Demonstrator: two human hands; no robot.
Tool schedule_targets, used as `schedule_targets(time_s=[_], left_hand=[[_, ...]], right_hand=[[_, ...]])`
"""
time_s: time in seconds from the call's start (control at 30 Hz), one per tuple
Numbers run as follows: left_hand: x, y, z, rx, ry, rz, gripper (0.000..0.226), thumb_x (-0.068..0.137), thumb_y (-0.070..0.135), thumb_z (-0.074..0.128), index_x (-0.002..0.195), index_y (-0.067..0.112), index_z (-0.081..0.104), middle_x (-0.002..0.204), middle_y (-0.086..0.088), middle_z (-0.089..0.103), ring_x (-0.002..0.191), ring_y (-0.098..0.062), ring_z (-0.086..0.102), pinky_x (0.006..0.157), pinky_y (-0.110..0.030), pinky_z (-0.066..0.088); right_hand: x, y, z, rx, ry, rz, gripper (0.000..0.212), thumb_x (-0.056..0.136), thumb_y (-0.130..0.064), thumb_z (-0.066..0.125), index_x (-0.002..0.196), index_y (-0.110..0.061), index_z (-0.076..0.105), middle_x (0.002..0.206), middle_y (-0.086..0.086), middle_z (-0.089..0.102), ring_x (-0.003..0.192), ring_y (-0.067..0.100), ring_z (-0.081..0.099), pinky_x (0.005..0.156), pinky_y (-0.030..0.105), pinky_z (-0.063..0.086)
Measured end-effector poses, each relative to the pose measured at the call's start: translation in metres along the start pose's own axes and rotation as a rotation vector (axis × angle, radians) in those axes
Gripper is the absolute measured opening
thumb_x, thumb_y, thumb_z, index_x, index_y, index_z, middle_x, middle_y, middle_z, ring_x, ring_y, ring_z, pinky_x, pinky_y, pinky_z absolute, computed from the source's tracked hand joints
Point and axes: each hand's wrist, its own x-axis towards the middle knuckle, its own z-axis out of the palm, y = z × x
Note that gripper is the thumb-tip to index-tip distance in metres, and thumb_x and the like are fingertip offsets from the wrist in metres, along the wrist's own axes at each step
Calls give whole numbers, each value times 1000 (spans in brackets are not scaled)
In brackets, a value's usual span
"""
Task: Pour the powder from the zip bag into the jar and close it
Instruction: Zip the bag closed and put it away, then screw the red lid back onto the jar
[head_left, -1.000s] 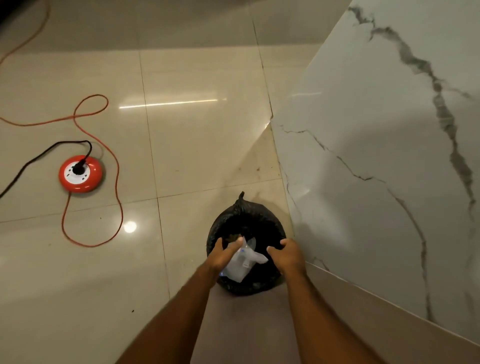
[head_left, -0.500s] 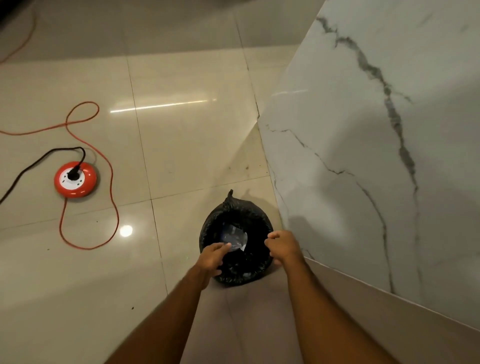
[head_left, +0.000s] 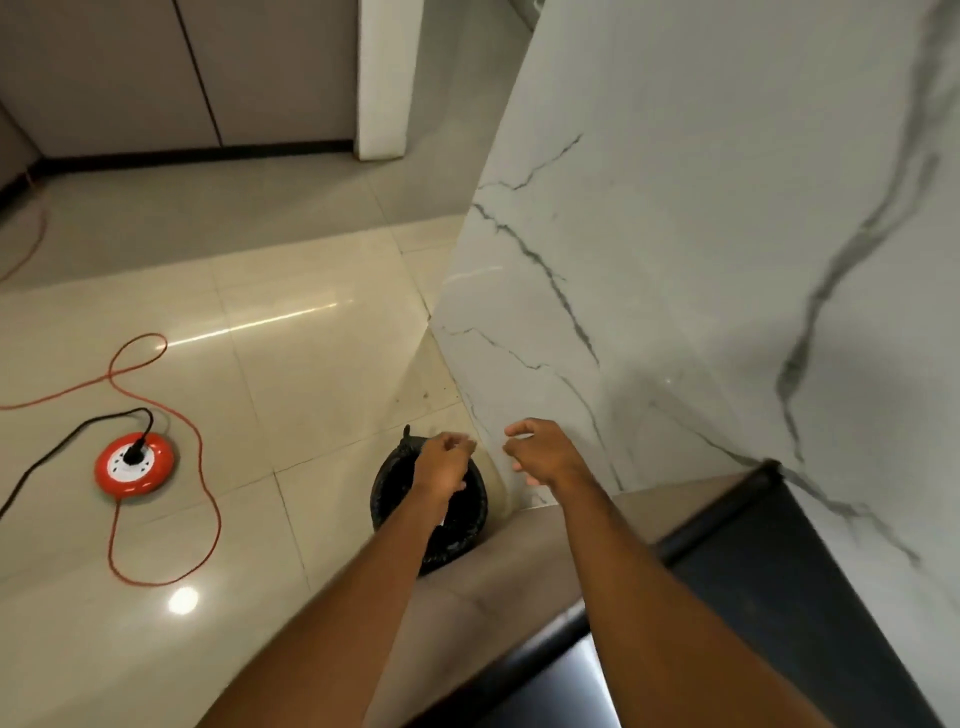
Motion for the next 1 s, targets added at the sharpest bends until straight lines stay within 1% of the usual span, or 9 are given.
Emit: schedule_targets(time_s=[0.07,0.13,0.27,0.37,0.47,0.7,0.8,0.9,1.0], left_hand=[[-39,17,6,11,-26,66,15,98,24,58,107,14,66,98,-8,66,89,-22,61,80,-39,54],[-75,31,11,11,-52,125,12,98,22,58,103,15,66,96,-7,66,86,-22,59,77,-37,53],[-154,46,25,37,-97,245,13,97,20,56,102,16,67,103,-8,70,88,-23,62,80,-38,55],[-215,48,38,59,-119,340,12,96,22,56,100,19,67,105,-7,71,95,-26,67,85,-41,58],[-277,42,53,84,-141,441,12,95,21,56,89,24,66,100,-5,73,94,-27,69,80,-39,59],[-422,-2,113,186,-330,639,11,98,16,56,98,18,67,94,-7,73,77,-22,66,64,-30,53],[-466,-32,141,235,-445,684,15,98,13,56,107,14,67,96,-9,73,78,-21,66,66,-31,53],[-508,-69,171,306,-580,716,16,98,13,57,109,14,68,99,-8,75,82,-20,69,70,-34,57],[-538,-104,194,383,-715,732,17,98,10,57,109,18,68,100,-7,75,89,-22,72,78,-39,59]], right_hand=[[-38,1,-16,20,35,-45,29,86,-23,60,114,-22,64,113,6,67,94,23,67,73,32,55],[-72,2,-29,34,68,-89,28,87,-22,59,114,-21,64,110,7,68,92,24,68,68,31,55],[-149,15,-56,63,151,-158,29,87,-23,59,116,-22,64,100,8,70,92,27,69,82,41,59],[-202,35,-72,119,208,-213,31,88,-21,58,119,-22,63,98,9,71,94,27,69,82,42,59],[-257,59,-89,186,266,-269,30,89,-20,56,118,-22,62,95,5,70,93,27,68,79,39,60],[-402,155,-139,271,477,-400,29,90,-19,60,118,-14,64,97,6,72,90,31,69,76,43,58],[-449,203,-151,278,535,-389,29,91,-17,60,119,-13,64,99,8,73,92,28,68,78,41,56],[-492,261,-161,267,597,-351,31,91,-20,59,122,-15,62,104,8,72,82,19,64,76,35,53],[-525,308,-166,267,645,-307,33,93,-22,59,126,-15,59,108,10,70,88,18,65,82,34,55]])
